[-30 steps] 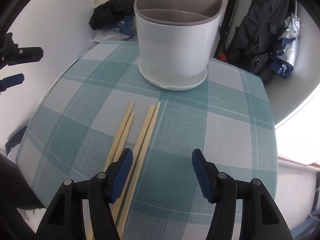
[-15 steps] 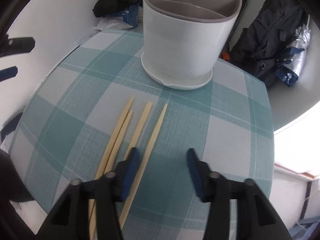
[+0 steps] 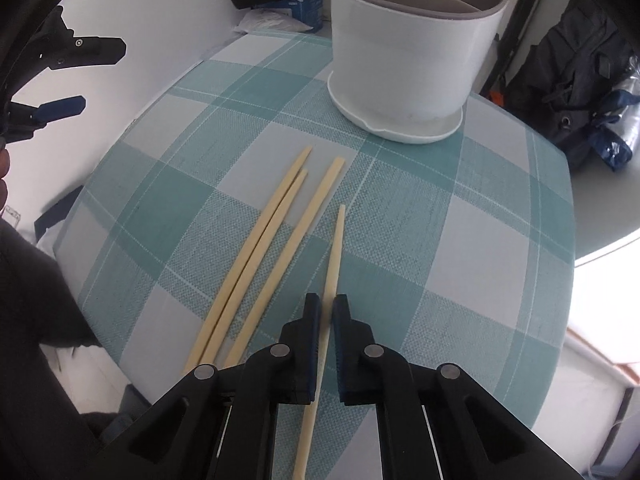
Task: Organize utensils
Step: 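Lower the right gripper onto the loose chopsticks and close on one, then lift the chopstick with the right gripper while the left gripper closes on another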
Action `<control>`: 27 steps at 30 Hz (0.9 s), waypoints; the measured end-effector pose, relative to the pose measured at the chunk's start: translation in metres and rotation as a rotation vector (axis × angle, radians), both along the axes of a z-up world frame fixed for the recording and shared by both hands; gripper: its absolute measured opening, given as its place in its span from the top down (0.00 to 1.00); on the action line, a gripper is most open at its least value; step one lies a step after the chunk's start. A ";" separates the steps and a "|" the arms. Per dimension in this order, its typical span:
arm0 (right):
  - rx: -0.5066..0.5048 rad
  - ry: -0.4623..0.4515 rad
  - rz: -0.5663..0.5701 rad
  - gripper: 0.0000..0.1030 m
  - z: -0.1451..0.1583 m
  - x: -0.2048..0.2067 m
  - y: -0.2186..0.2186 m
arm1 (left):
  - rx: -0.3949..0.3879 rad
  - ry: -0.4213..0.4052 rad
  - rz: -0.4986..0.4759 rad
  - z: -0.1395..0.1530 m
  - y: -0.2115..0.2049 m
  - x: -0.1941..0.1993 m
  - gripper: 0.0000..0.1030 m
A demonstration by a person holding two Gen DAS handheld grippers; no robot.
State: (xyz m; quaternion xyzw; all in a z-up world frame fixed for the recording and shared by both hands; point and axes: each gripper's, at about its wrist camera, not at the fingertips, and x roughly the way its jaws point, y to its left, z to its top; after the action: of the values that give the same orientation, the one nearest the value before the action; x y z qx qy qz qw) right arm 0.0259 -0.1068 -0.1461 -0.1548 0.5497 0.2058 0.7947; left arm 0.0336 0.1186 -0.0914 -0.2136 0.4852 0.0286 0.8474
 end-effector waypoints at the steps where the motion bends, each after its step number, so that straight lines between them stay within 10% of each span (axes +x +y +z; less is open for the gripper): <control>1: 0.003 -0.006 0.000 0.92 0.000 0.004 0.002 | 0.001 0.000 -0.001 0.000 0.000 0.000 0.07; 7: 0.049 -0.041 0.028 0.82 -0.001 0.030 0.017 | 0.013 0.043 0.015 -0.008 -0.002 0.001 0.07; 12: 0.114 -0.049 0.016 0.97 0.000 0.036 0.010 | 0.051 0.079 -0.037 -0.016 -0.021 0.004 0.07; 27: 0.568 -0.135 -0.348 0.97 0.047 0.045 -0.093 | 0.093 0.167 -0.262 -0.038 -0.096 0.019 0.07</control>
State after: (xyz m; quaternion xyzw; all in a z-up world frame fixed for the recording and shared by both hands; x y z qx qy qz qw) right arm 0.0709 -0.1996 -0.0988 0.1555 0.4344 0.2015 0.8640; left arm 0.0521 0.0229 -0.1290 -0.1058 0.5758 -0.0420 0.8096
